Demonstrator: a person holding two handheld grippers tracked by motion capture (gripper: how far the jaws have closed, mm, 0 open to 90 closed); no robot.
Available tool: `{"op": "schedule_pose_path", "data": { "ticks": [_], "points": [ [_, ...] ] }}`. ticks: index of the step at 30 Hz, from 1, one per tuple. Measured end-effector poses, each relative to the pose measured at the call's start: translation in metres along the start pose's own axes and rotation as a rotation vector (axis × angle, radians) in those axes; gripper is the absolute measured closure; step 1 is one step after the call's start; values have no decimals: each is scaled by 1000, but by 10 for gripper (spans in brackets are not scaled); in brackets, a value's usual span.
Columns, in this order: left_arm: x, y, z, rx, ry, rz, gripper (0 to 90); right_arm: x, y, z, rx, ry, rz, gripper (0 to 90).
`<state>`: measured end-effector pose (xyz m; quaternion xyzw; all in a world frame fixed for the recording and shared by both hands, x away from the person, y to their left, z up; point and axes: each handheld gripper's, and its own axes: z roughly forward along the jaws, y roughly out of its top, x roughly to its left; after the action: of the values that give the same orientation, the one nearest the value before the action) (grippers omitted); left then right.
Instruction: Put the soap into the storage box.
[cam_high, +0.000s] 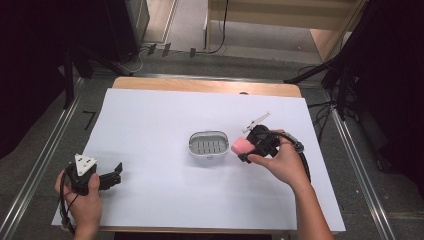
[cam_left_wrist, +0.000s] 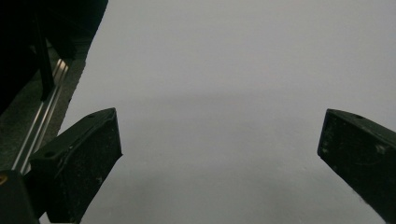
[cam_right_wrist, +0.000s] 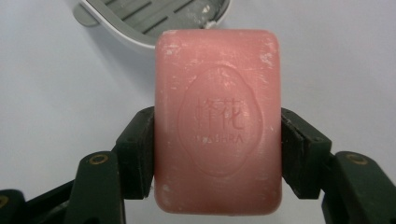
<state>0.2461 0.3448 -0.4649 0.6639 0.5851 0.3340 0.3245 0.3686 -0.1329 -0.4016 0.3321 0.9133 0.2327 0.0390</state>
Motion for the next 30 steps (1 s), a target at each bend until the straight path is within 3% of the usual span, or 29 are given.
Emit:
{"op": "schedule_pose_path", "data": {
  "ticks": [6, 17, 20, 30],
  "points": [
    [0, 0, 0, 0, 0, 0, 0, 3, 11, -1, -14, 21, -66, 388],
    [0, 0, 0, -1, -1, -1, 0, 7, 26, 0, -21, 43, -126, 389],
    [0, 0, 0, -1, -2, -1, 0, 11, 32, 1, -26, 37, -165, 389],
    [0, 0, 0, -1, -2, -1, 0, 14, 45, 7, -41, 45, -203, 389]
  ]
}}
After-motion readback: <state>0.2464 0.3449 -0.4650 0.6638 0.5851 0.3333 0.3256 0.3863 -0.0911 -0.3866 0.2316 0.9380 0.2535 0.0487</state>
